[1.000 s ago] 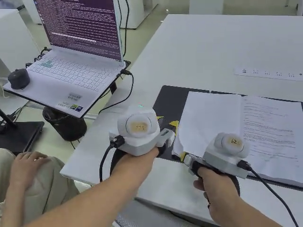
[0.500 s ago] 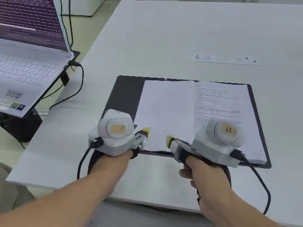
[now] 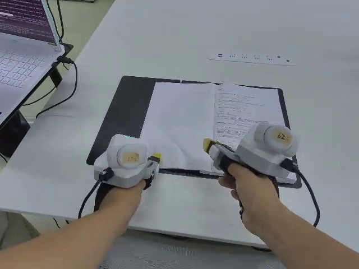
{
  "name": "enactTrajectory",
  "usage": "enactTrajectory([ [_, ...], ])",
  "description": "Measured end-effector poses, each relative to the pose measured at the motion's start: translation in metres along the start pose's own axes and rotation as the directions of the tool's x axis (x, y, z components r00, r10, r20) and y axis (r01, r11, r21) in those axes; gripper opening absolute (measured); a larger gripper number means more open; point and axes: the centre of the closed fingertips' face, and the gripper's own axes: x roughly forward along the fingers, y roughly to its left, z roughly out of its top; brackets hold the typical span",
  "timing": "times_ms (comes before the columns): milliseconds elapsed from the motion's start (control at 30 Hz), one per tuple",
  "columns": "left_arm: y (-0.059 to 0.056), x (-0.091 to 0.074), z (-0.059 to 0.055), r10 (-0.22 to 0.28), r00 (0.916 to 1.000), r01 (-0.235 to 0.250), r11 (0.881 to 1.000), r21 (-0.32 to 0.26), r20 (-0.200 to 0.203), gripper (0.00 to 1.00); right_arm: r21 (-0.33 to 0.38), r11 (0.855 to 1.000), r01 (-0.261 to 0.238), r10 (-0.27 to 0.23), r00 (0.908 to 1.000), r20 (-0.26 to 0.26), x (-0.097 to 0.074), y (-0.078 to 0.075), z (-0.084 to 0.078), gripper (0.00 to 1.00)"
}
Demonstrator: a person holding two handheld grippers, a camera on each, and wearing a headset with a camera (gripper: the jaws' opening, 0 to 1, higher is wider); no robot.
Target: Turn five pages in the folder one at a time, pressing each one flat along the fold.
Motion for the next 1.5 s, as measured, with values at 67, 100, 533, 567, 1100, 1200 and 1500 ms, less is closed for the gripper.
enactTrajectory([
  [67,0.000,-0.001,-0.003,0.009,0.9997,-0.009,1.000,0.013,0.022,0.24,-0.037,0.999,-0.007,0.008,0.9999,0.008,0.004,-0.002,0.002,0.00],
  [100,0.000,-0.001,-0.001,0.009,0.9991,-0.010,1.000,0.018,0.042,0.24,-0.062,0.998,-0.008,0.009,0.9999,0.013,0.007,-0.005,0.003,0.00],
  [533,0.001,0.002,-0.002,0.002,0.9970,-0.005,0.999,0.033,0.078,0.24,-0.330,0.944,-0.017,0.023,0.9997,0.013,0.041,-0.029,0.006,0.00],
  [567,0.001,0.003,-0.002,0.002,0.9970,-0.004,0.999,0.035,0.077,0.24,-0.337,0.941,-0.017,0.022,0.9997,0.011,0.044,-0.031,0.007,0.00],
  [1100,0.000,0.002,-0.002,0.002,0.9957,-0.005,1.000,0.031,0.092,0.24,-0.360,0.933,0.018,-0.013,0.9998,0.016,0.074,-0.038,0.028,0.00],
  [1200,0.000,0.001,-0.002,0.001,0.9957,-0.004,0.999,0.032,0.093,0.24,-0.343,0.939,0.023,-0.013,0.9994,0.033,0.082,-0.039,0.036,0.00],
  [1500,0.000,0.000,-0.002,0.001,0.9956,-0.004,0.999,0.035,0.094,0.24,-0.313,0.949,0.043,-0.026,0.9980,0.058,0.102,-0.044,0.053,0.00],
])
